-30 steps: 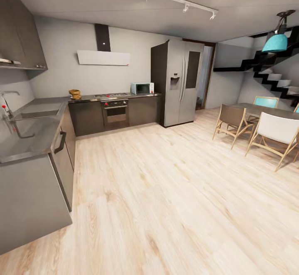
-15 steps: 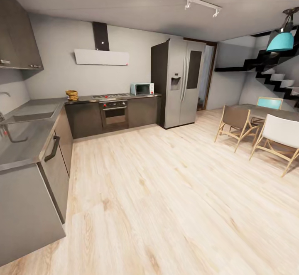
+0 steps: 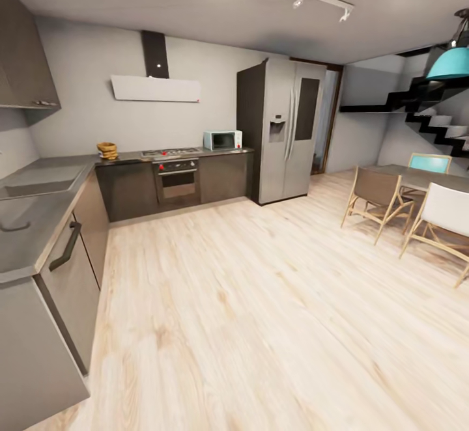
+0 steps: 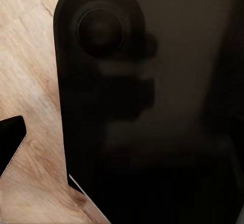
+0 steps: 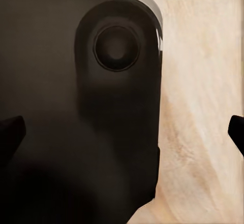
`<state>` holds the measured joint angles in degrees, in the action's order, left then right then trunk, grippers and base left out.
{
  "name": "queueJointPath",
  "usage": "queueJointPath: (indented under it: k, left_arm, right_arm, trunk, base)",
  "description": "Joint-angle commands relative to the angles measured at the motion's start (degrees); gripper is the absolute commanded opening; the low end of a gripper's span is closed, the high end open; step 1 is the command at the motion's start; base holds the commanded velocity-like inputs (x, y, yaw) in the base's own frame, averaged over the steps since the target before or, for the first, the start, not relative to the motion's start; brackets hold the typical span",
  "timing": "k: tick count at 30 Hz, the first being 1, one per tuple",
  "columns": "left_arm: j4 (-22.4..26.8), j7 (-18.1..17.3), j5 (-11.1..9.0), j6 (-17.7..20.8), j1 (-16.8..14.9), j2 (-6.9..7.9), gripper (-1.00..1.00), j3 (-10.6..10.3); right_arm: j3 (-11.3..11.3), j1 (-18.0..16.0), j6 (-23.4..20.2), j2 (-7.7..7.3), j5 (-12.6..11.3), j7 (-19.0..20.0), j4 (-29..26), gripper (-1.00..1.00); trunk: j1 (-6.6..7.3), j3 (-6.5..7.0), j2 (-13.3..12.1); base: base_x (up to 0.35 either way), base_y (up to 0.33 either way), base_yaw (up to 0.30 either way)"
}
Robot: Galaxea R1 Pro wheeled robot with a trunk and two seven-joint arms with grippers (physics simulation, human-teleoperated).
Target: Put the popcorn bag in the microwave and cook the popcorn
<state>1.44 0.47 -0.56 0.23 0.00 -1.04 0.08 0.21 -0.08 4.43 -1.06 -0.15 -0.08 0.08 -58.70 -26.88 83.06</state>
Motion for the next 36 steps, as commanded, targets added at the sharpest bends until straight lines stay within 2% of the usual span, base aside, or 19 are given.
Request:
queueJointPath:
  k: [1,36]
  left_arm:
    - [0.1,0.1,-0.1,0.0,0.0,-0.01,1.00,0.0]
    - [0.1,0.1,-0.1,0.0,0.0,-0.01,1.00,0.0]
  right_arm:
    - [0.0,0.0,0.2,0.00,0.0,0.0,0.0,1.00]
    - [-0.3,0.0,0.1,-0.04,-0.2,0.0,0.1,1.00]
  trunk:
    - [-0.03,-0.05,0.0]
    - [-0.03,-0.05,0.0]
  base:
    - [0.322,0.000,0.000]
    - [0.323,0.000,0.000]
